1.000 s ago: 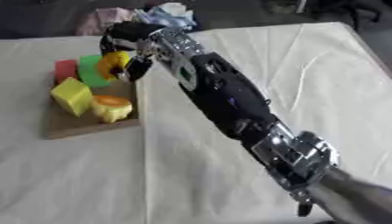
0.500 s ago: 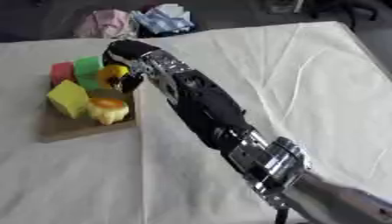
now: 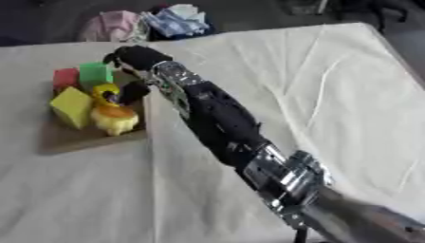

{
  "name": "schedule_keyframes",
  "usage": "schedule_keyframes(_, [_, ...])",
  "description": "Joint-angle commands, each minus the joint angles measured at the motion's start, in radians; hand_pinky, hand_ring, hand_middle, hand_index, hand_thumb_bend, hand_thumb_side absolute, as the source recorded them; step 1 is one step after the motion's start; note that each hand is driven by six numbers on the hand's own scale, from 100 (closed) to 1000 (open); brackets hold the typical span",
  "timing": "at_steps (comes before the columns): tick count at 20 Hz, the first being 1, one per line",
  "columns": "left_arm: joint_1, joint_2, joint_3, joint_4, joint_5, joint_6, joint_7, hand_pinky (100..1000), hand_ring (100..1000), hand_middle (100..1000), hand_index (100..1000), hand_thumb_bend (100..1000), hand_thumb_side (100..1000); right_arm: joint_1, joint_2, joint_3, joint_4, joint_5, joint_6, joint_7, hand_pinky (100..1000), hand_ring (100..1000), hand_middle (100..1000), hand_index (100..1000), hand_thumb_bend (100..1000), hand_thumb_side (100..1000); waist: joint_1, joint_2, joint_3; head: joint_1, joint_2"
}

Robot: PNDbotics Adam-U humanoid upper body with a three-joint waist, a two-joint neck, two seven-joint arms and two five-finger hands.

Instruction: Pick up objects on the table and place them in the box.

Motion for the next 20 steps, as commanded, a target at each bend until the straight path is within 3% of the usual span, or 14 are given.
schedule_keyframes(1, [-0.010,0.011,0.001,-0.019,0.001,-0.003,0.001,707,707,689,778,323,509,-0.030,-0.028,0.003,-0.069,-0.040,-0.009,0.008,721,737,782,928,259,529,0.007,-0.008,-0.004,0.006,-0.008])
schedule_keyframes(5, [-0.007,0.015,0.006,-0.017,-0.003,-0.003,0.006,707,707,689,777,323,509,-0.023,-0.085,0.010,-0.208,-0.153,0.002,0.012,711,728,770,913,187,458,-0.003,-0.012,-0.021,0.027,-0.004])
schedule_keyframes(9, [-0.004,0.018,0.013,-0.016,-0.006,-0.003,0.013,707,708,689,777,325,509,0.034,-0.164,0.012,-0.402,-0.316,0.041,-0.003,695,708,747,897,129,408,-0.012,-0.017,-0.041,0.058,0.001])
schedule_keyframes(15, [0.002,0.024,0.023,-0.014,-0.011,-0.002,0.027,706,711,692,777,326,509,0.209,-0.290,-0.034,-0.705,-0.579,0.156,-0.082,654,660,691,861,100,393,-0.021,-0.020,-0.071,0.132,0.008])
schedule_keyframes(20, [0.006,0.023,0.029,-0.011,-0.013,0.000,0.035,707,713,694,777,326,512,0.395,-0.328,-0.096,-0.881,-0.756,0.199,-0.181,639,642,670,845,100,398,-0.025,-0.017,-0.096,0.203,0.012])
